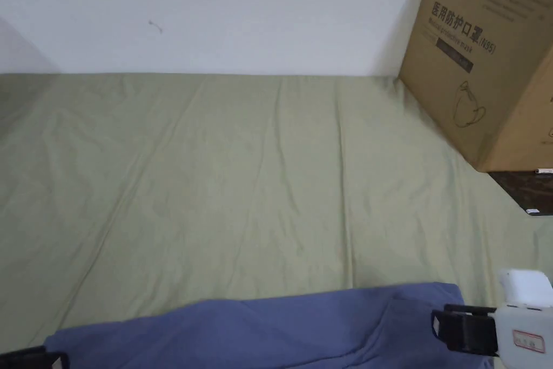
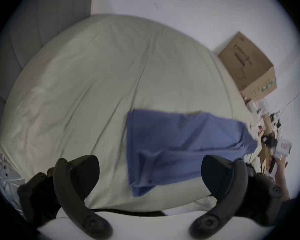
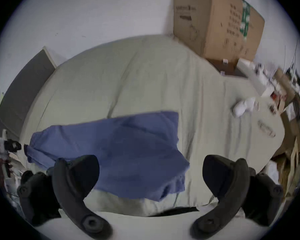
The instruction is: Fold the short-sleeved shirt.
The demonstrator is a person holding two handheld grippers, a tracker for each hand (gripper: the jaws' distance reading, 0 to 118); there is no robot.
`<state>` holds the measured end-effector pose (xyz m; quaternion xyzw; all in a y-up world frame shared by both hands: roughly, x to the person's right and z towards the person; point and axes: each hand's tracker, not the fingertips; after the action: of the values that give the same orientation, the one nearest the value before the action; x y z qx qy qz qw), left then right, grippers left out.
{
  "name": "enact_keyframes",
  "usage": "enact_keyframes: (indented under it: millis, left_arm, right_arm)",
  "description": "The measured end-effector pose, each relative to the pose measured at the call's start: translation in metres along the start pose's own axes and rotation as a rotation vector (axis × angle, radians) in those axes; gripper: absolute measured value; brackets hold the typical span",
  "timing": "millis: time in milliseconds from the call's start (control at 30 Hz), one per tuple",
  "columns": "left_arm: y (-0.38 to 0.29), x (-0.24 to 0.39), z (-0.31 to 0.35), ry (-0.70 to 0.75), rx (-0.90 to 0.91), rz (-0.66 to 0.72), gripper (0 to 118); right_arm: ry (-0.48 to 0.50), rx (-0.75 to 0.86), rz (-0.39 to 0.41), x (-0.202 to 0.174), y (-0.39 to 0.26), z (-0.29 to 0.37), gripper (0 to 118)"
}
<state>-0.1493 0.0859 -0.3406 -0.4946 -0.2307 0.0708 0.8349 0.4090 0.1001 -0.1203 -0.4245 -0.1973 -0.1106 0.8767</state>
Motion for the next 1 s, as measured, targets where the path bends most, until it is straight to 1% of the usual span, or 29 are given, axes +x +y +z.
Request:
enact_keyframes:
  millis: [67, 133, 233, 267, 300, 333, 367, 400, 433, 500, 567, 633, 700, 767, 800, 867, 933, 1000]
  left_arm:
    - [0.006, 0.022, 0.007, 0.031, 0.075, -0.035, 117]
    - [0.012, 0.052, 0.009, 0.127, 0.134, -0.102, 117]
    - [0.016, 0.090, 0.002, 0.270, 0.217, -0.194, 117]
    - [0.016, 0.100, -0.001, 0.272, 0.232, -0.211, 114]
    - [0.016, 0.110, -0.004, 0.269, 0.251, -0.225, 106]
    - [0.016, 0.111, -0.012, 0.270, 0.251, -0.236, 88]
    - [0.016, 0.120, -0.015, 0.270, 0.254, -0.246, 43]
    - [0.015, 0.128, -0.018, 0.272, 0.256, -0.261, 4]
    - [0.014, 0.135, -0.022, 0.272, 0.249, -0.270, 0]
    - [0.011, 0.143, -0.030, 0.284, 0.230, -0.272, 0]
    - [0.010, 0.148, -0.035, 0.230, 0.195, -0.271, 0]
    - [0.006, 0.154, -0.041, 0.247, 0.187, -0.278, 0]
    - [0.007, 0.152, -0.043, 0.257, 0.180, -0.281, 0]
    - [0.008, 0.142, -0.043, 0.236, 0.170, -0.255, 0]
    - [0.012, 0.130, -0.042, 0.186, 0.167, -0.206, 0]
    - [0.018, 0.094, -0.037, 0.033, 0.158, -0.033, 0]
    - [0.024, 0.043, -0.040, -0.198, 0.097, 0.145, 0]
    - [0.020, -0.002, -0.044, -0.432, 0.009, 0.272, 0]
  right_arm:
    - [-0.024, 0.065, 0.023, -0.023, 0.010, 0.008, 117]
    - [-0.027, 0.077, 0.010, -0.047, 0.018, 0.011, 117]
    - [0.014, 0.083, -0.003, -0.075, 0.030, 0.005, 117]
    - [0.016, 0.081, 0.002, -0.083, 0.032, 0.001, 117]
    - [0.015, 0.077, 0.020, -0.092, 0.034, -0.003, 115]
    - [0.004, 0.076, 0.060, -0.101, 0.035, -0.005, 107]
    - [-0.025, 0.077, 0.092, -0.108, 0.034, -0.007, 74]
    - [-0.034, 0.075, 0.121, -0.116, 0.035, -0.008, 30]
    - [-0.021, 0.070, 0.142, -0.123, 0.035, -0.010, 0]
    - [-0.035, 0.048, 0.143, -0.134, 0.036, -0.014, 0]
    - [0.016, 0.043, 0.122, -0.141, 0.040, -0.015, 0]
    - [0.004, 0.041, 0.133, -0.151, 0.038, -0.020, 0]
    - [-0.020, 0.043, 0.161, -0.160, 0.040, -0.021, 0]
    - [-0.022, 0.043, 0.164, -0.165, 0.038, -0.024, 0]
    - [-0.011, 0.040, 0.162, -0.166, 0.039, -0.024, 0]
    - [0.014, 0.024, 0.160, -0.168, 0.042, -0.023, 0]
    - [0.026, 0.019, 0.173, -0.167, 0.040, -0.023, 0]
    - [0.022, 0.018, 0.196, -0.168, 0.040, -0.022, 0]
